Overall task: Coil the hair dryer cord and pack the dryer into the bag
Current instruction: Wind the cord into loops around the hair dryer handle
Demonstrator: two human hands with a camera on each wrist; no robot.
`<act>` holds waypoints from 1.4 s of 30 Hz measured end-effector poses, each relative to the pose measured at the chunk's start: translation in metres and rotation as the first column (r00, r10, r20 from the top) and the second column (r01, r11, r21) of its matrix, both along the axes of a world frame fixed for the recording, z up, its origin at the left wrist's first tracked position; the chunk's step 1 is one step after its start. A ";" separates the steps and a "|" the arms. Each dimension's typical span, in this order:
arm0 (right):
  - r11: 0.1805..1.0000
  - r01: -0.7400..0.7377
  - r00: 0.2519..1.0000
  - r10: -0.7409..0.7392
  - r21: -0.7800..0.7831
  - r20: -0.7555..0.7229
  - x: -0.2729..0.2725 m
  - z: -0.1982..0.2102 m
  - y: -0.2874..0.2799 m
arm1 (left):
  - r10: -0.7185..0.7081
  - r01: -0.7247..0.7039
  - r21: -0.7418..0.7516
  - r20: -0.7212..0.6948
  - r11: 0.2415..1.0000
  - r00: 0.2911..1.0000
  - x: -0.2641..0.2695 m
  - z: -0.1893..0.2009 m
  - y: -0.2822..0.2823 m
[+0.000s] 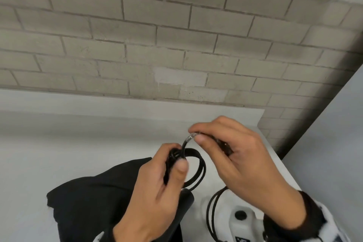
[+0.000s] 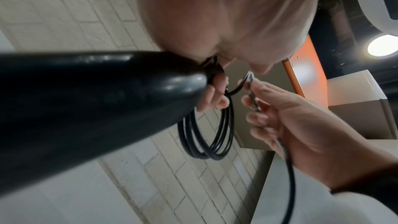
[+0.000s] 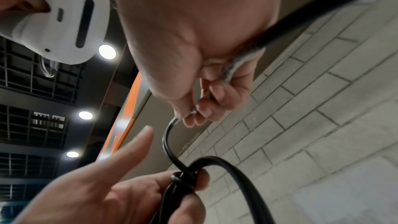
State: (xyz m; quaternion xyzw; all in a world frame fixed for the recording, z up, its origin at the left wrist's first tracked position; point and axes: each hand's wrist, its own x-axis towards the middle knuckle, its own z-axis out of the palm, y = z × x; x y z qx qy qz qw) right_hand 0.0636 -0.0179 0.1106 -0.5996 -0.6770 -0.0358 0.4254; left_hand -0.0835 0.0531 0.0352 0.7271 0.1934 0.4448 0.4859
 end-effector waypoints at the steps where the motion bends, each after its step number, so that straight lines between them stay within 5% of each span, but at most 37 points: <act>1: 1.000 -0.005 1.000 0.005 -0.025 0.000 0.001 0.003 0.006 | 0.015 -0.015 0.022 -0.001 1.000 1.000 0.001 0.001 -0.003; 6: 0.976 -0.041 0.979 -0.004 -0.215 -0.204 0.008 -0.006 0.032 | 0.094 -0.094 0.016 0.020 0.995 0.995 0.004 0.001 -0.010; 13: 0.922 -0.268 0.762 0.026 -0.279 -0.647 0.006 -0.041 0.020 | 0.101 -0.084 -0.130 0.136 0.988 0.985 0.003 -0.001 -0.008; 19: 0.912 -0.270 0.790 0.028 -0.308 -0.612 0.001 -0.056 0.003 | 0.138 -0.124 -0.150 0.087 0.981 0.987 0.007 0.000 -0.001; 29: 0.896 -0.362 0.636 0.036 -0.258 -0.771 0.004 -0.051 -0.001 | 0.171 -0.159 -0.172 0.058 0.972 0.984 0.008 0.004 -0.001; 34: 0.962 -0.049 0.815 -0.117 -0.268 -0.568 -0.011 -0.067 -0.002 | 0.244 -0.224 -0.194 0.087 0.955 0.966 0.011 0.002 -0.002; 37: 0.966 0.255 0.929 -0.230 0.048 -0.290 -0.025 -0.086 -0.002 | 0.265 -0.238 -0.217 0.104 0.946 0.959 0.013 0.003 -0.004; 39: 0.910 0.299 0.954 -0.291 0.286 -0.071 -0.028 -0.098 -0.002 | 0.274 -0.246 -0.231 0.099 0.942 0.957 0.014 0.003 -0.005; 42: 0.912 0.298 0.925 -0.349 0.282 0.150 -0.035 -0.105 0.000 | 0.287 -0.263 -0.224 0.083 0.938 0.954 0.014 0.000 -0.005</act>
